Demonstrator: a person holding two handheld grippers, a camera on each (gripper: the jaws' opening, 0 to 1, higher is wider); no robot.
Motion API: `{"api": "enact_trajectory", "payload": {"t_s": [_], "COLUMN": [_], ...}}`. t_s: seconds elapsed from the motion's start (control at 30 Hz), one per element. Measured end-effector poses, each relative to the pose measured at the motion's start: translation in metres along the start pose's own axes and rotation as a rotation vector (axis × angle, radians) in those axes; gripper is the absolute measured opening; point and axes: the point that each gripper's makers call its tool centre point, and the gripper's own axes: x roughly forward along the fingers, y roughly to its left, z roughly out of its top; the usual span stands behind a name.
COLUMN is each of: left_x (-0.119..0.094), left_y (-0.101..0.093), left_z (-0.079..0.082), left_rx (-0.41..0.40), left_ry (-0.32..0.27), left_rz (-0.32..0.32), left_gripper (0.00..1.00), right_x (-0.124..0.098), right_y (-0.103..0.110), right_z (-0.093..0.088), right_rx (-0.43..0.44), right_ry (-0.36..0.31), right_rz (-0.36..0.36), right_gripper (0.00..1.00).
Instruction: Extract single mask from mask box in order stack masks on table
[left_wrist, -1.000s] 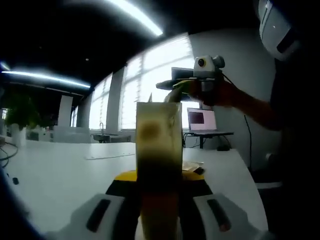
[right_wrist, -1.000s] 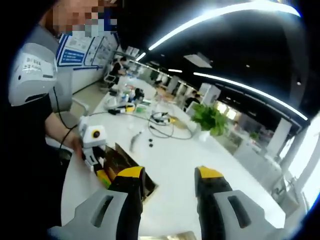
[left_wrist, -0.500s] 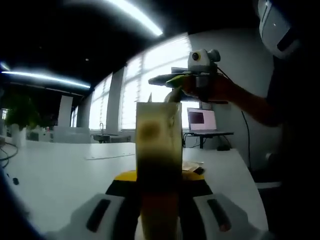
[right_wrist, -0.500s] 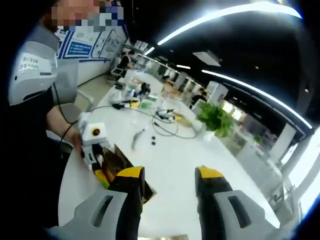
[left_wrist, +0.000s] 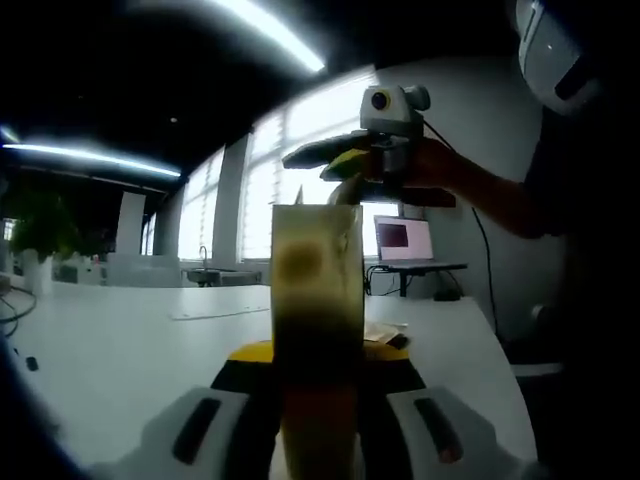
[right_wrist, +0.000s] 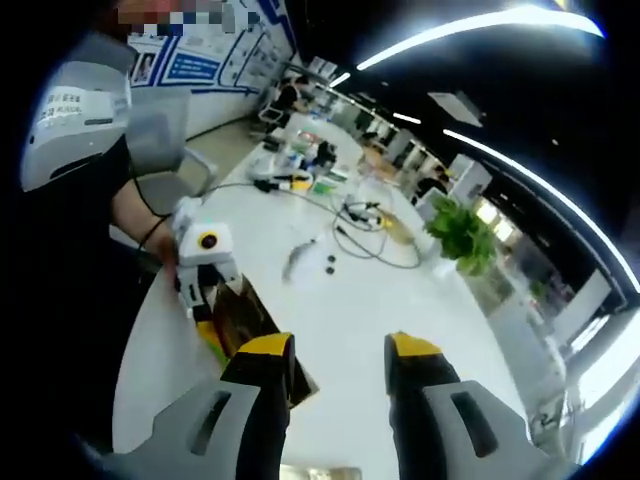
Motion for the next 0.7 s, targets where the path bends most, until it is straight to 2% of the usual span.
{"api": "enact_trajectory", "payload": {"t_s": [0.7], "left_x": [0.002], "left_y": [-0.003], "left_z": [0.001], "left_rx": [0.000], "left_ry": [0.000], "left_rz": [0.000], "left_gripper": [0.31], "right_x": [0.032], "right_y": [0.031], "right_z": [0.002], "right_rx": [-0.211], "right_ry": [0.142], "right_rz": [0.197], "right_gripper": [0.29]}}
